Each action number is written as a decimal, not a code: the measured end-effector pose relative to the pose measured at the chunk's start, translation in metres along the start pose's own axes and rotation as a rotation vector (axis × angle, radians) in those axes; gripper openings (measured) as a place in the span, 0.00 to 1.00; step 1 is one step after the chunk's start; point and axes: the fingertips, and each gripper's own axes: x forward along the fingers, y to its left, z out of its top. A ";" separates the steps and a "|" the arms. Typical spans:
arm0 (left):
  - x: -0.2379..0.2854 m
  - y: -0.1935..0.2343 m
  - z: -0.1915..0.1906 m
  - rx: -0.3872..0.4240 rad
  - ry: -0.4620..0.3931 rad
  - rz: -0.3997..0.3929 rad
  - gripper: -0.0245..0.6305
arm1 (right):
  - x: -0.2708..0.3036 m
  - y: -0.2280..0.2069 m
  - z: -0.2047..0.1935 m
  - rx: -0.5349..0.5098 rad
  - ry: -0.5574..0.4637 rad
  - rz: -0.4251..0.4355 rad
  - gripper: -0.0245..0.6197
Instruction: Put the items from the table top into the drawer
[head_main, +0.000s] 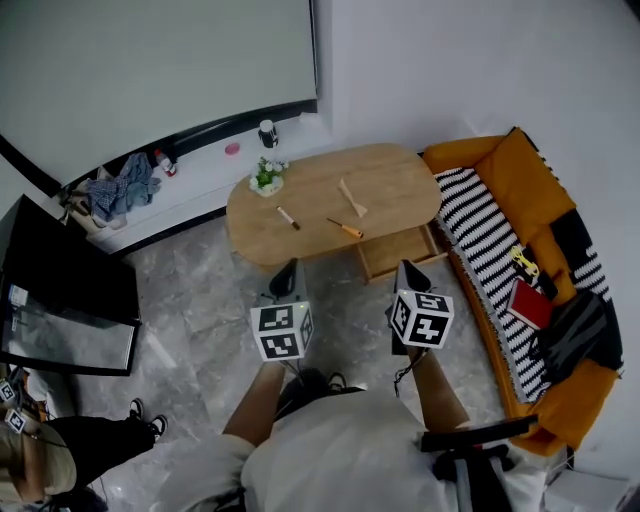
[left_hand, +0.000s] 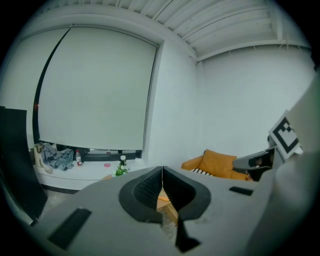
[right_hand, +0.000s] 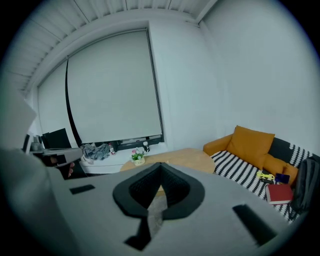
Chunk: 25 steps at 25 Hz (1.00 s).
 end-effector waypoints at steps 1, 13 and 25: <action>0.007 0.001 0.000 -0.002 0.006 0.004 0.05 | 0.007 -0.003 0.002 0.000 0.006 0.001 0.03; 0.113 0.021 0.015 -0.028 0.029 0.023 0.05 | 0.099 -0.035 0.036 -0.003 0.035 -0.011 0.03; 0.245 0.061 0.055 -0.055 0.036 0.013 0.05 | 0.227 -0.036 0.107 -0.068 0.059 -0.001 0.03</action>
